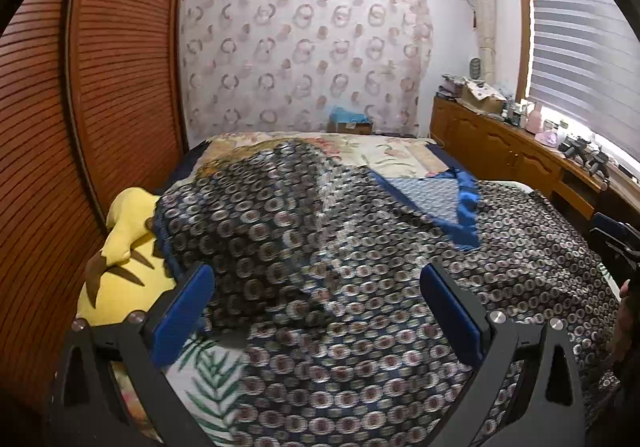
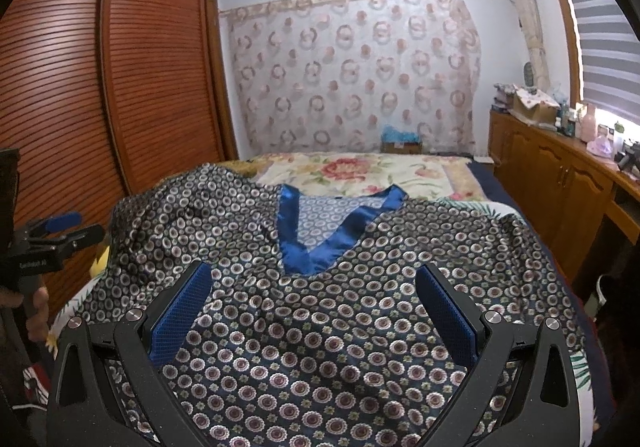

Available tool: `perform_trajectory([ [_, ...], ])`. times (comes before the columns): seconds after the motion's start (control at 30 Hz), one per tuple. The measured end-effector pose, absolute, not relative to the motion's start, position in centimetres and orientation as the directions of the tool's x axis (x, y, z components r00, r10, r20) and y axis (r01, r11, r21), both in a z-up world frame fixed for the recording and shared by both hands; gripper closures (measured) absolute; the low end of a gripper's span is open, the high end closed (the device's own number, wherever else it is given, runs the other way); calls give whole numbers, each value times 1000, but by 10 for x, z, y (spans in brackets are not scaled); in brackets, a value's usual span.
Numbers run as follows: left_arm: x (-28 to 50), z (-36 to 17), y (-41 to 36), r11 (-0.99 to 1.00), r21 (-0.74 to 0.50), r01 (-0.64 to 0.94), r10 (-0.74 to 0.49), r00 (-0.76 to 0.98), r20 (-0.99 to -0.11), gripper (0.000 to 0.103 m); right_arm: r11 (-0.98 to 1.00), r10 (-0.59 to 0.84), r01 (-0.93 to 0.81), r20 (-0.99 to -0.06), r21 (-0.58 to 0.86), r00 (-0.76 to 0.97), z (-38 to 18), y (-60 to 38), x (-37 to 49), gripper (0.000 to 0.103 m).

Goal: Fold small clothes

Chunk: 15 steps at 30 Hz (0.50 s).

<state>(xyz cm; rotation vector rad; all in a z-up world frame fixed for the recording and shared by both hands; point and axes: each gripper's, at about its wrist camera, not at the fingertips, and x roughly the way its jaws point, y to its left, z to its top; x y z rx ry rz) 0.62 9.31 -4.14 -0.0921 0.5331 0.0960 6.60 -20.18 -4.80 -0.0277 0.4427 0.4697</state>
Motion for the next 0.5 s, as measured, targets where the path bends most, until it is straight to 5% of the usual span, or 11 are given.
perform_trajectory([
  [0.5, 19, -77, 174, 982, -105, -157, 67, 807, -586, 4, 848, 486, -526, -489, 65, 724, -68, -167, 88, 0],
])
